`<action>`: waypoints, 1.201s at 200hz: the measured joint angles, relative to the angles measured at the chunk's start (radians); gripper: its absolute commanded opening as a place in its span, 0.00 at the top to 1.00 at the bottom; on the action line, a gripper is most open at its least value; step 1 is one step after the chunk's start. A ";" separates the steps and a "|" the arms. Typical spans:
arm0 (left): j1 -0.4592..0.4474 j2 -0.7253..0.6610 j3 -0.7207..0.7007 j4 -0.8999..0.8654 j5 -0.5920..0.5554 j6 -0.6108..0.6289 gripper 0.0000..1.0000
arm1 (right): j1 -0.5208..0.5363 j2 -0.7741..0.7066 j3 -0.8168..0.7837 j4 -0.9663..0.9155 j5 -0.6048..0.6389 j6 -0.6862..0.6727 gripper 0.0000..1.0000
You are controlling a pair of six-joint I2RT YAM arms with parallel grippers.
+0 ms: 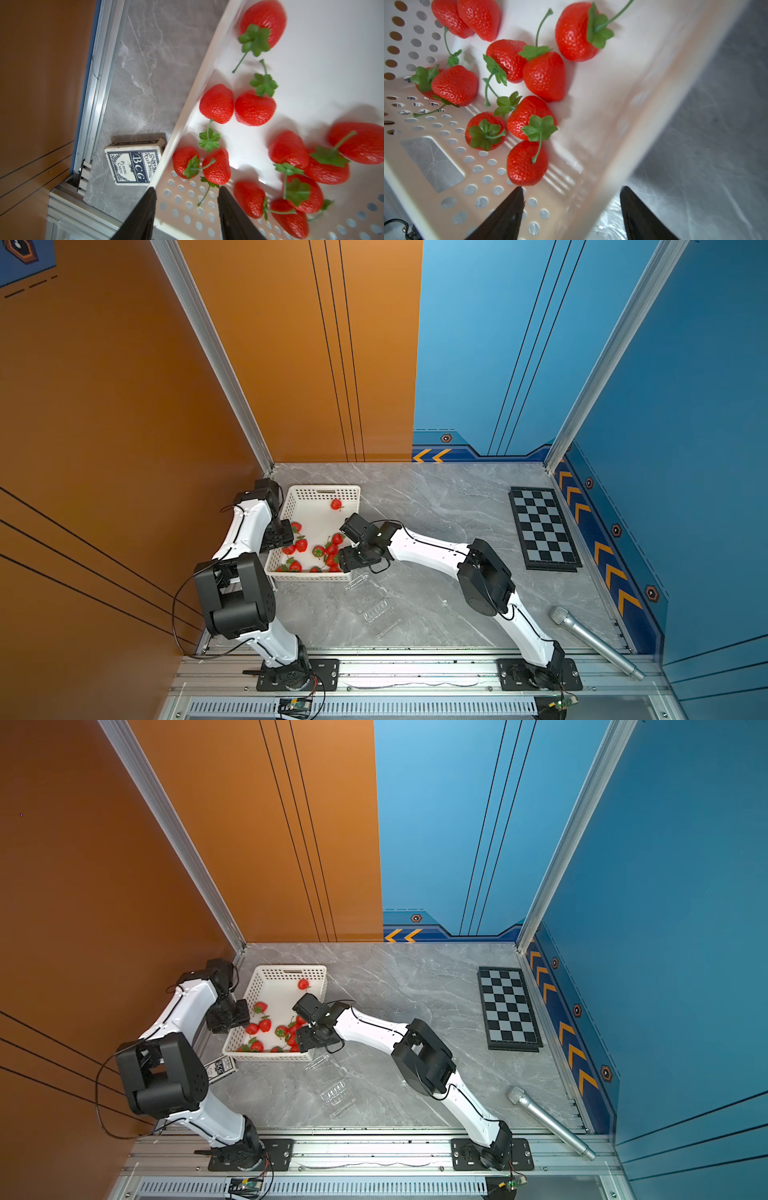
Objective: Pack strawberries into containers
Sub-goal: Adjust the basket at the center of the board, then move the packing box to the center of the board.
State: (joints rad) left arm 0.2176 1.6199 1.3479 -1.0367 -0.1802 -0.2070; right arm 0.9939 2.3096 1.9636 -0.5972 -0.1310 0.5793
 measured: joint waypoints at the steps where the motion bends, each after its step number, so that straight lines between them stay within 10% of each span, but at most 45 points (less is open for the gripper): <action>1: -0.002 -0.002 0.001 0.000 0.000 0.000 0.46 | -0.001 -0.002 -0.001 0.000 0.001 -0.001 0.22; 116: -0.271 -0.130 -0.086 0.017 0.100 -0.026 0.39 | -0.048 -0.370 -0.316 -0.078 -0.034 -0.079 0.28; 240: -0.343 -0.180 -0.170 0.061 0.160 -0.069 0.38 | 0.051 -0.438 -0.549 -0.158 -0.129 -0.051 0.38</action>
State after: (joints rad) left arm -0.1257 1.4399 1.1778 -0.9756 -0.0200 -0.2760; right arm 1.0451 1.8717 1.4147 -0.7555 -0.2596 0.5282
